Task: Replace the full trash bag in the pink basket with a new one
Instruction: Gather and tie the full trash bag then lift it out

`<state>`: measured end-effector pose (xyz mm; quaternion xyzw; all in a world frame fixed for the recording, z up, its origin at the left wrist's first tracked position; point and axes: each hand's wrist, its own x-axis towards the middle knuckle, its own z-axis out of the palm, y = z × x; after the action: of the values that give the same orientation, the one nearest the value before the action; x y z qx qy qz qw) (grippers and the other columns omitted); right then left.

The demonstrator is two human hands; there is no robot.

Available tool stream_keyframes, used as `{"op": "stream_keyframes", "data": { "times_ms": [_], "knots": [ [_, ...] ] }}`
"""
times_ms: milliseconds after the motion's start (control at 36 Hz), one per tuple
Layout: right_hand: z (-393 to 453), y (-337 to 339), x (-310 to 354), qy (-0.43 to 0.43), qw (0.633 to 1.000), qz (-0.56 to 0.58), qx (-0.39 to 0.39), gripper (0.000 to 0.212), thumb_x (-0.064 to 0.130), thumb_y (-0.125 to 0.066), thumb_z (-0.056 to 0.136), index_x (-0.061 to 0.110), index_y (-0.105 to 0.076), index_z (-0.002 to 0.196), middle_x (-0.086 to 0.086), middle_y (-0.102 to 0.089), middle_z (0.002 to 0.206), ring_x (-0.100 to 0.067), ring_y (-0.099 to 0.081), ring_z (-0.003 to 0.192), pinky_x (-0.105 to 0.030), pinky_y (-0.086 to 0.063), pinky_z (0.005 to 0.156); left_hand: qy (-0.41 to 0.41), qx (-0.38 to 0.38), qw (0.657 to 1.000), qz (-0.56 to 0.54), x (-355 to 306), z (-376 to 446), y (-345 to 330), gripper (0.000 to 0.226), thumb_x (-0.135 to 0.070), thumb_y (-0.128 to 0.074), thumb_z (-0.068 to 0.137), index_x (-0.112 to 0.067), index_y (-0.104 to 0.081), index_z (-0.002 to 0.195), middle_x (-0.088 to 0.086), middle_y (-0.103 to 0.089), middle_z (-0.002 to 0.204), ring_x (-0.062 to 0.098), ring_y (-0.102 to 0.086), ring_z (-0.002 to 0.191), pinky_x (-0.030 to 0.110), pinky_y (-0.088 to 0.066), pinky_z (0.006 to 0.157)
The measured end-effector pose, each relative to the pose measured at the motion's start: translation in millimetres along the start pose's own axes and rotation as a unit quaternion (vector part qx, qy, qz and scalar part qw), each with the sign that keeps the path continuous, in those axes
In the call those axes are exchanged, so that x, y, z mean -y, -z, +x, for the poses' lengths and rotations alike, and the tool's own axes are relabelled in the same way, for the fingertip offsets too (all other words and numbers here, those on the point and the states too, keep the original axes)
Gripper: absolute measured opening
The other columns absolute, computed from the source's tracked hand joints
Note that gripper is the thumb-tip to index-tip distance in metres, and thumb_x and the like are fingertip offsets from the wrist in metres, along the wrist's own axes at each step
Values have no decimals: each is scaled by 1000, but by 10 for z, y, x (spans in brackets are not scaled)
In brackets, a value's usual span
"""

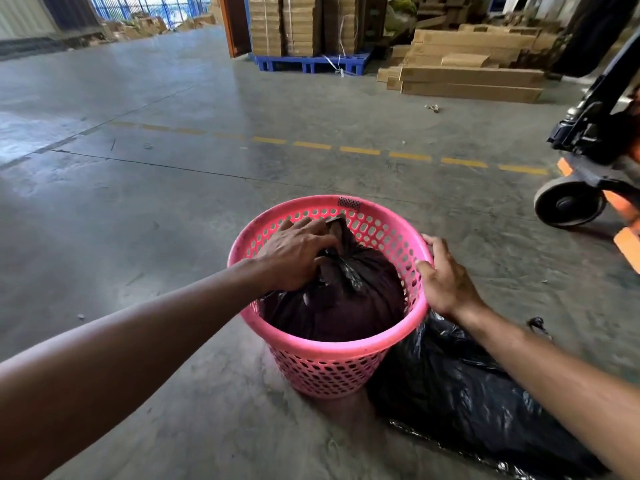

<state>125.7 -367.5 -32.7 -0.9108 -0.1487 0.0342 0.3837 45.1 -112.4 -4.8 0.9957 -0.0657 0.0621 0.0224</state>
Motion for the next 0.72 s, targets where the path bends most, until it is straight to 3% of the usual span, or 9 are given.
{"op": "stream_keyframes", "data": {
  "times_ms": [83,194,306,417,472,556,639,694,722],
  "knots": [
    [-6,-20,-34,0,1000,-1,-5,47,19,-47,97,19,-39,143,-17,-60,137,-39,-60,118,-37,-44,93,25,-47,996,-73,46,-16,90,34,-45,-44,88,-37,-59,118,-3,-51,113,27,-53,112,45,-43,90],
    [-23,-6,-75,-4,1000,-8,-4,42,37,-42,97,24,-41,138,-14,-64,129,-38,-62,116,-41,-46,91,51,-143,972,-179,89,36,387,24,-38,-58,89,-32,-60,112,-2,-50,107,28,-58,103,43,-49,89],
    [-16,182,66,122,990,-57,-33,86,78,-13,87,21,-31,149,-8,-43,149,-32,-49,132,-47,-42,105,81,-231,941,-235,115,141,907,23,-31,-61,91,-24,-65,113,-1,-50,108,19,-56,101,27,-43,83],
    [165,634,792,283,952,101,-63,82,75,-41,86,25,-28,150,-2,-41,150,-21,-53,128,-43,-45,104,79,-298,918,-250,168,196,1525,14,-29,-59,98,-32,-63,110,-8,-52,98,10,-51,95,11,-41,79],
    [237,782,1204,341,932,120,-23,92,76,-55,79,28,-25,151,2,-38,156,-16,-45,139,-42,-40,112,76,-331,905,-256,213,231,1821,9,-36,-61,95,-35,-64,103,-2,-64,101,17,-61,100,30,-52,89],
    [346,855,1713,395,910,127,8,103,77,-64,70,24,-27,151,8,-44,150,1,-43,137,-19,-35,112,86,-354,889,-276,355,171,2194,8,-35,-65,91,-34,-66,99,9,-72,109,31,-67,106,52,-55,89],
    [497,770,2156,421,898,118,42,119,78,-70,61,22,-21,154,7,-40,155,-1,-39,141,-28,-33,117,138,-389,876,-249,560,-55,2522,29,-22,-58,90,-18,-68,117,7,-72,118,22,-67,110,43,-54,96],
    [530,662,2375,436,892,102,61,128,77,-76,54,22,-18,155,7,-37,157,-5,-37,144,-35,-33,119,151,-398,875,-232,669,-225,2626,17,-32,-61,92,-27,-68,106,0,-71,111,13,-67,103,40,-55,92],
    [530,553,2542,444,888,104,66,130,76,-78,52,24,-18,155,9,-38,156,-3,-38,142,-29,-33,118,167,-402,873,-221,757,-341,2705,19,-38,-62,91,-28,-69,107,-1,-69,112,15,-66,105,42,-55,93]
  ]
}}
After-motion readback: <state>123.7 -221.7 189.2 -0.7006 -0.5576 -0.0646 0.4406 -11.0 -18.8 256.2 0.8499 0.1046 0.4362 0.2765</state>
